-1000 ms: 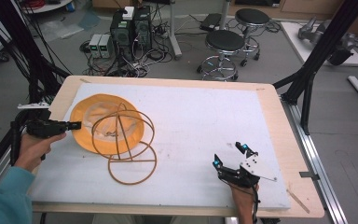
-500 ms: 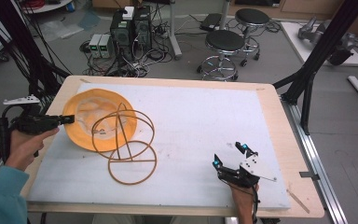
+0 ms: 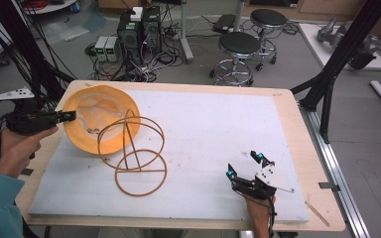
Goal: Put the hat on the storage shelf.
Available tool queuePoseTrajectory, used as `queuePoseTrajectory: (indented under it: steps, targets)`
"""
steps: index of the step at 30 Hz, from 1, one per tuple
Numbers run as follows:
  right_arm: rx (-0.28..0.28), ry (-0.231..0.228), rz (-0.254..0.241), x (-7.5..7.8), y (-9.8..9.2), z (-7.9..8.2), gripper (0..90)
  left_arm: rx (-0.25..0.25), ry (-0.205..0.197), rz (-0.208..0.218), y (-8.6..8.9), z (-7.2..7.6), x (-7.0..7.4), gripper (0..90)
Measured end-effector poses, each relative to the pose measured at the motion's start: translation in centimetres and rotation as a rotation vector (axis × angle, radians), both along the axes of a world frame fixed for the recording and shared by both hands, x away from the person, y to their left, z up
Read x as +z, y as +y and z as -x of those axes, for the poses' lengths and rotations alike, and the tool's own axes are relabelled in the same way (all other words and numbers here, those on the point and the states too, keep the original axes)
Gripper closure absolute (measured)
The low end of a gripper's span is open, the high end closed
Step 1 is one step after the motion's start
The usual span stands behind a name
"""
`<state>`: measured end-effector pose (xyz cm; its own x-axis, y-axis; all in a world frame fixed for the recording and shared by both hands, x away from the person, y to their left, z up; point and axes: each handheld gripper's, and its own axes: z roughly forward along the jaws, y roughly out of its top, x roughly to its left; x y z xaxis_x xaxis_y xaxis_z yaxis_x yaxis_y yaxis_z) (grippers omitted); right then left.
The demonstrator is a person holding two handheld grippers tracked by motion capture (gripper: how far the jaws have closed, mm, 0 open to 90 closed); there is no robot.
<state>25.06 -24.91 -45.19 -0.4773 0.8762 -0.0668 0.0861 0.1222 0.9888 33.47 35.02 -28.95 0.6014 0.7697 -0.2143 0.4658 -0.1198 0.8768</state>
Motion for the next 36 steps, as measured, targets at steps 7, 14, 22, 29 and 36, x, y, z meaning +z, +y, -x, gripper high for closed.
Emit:
queuePoseTrajectory:
  steps: [7, 14, 22, 29, 36]
  targets:
    - [0.0, 0.0, 0.001, 0.0, 0.0, 0.0, 10.6, -0.019, -0.033, 0.001, -0.9, 0.3, 1.9, 85.0]
    - [0.0, -0.002, 0.001, 0.0, 0.0, 0.0, 10.7, -0.028, -0.081, -0.009, -1.9, 0.8, 4.5, 85.0]
    - [0.0, -0.002, 0.001, 0.0, 0.0, 0.0, 10.6, -0.066, -0.131, 0.0, -3.0, 1.7, 7.0, 85.0]
    - [0.0, -0.002, -0.003, 0.0, 0.0, 0.0, 10.6, -0.087, -0.164, -0.014, -3.9, 2.4, 8.6, 85.0]
    - [0.0, -0.005, 0.0, 0.0, -0.1, 0.0, 10.6, -0.118, -0.176, -0.014, -4.7, 3.1, 9.4, 85.0]
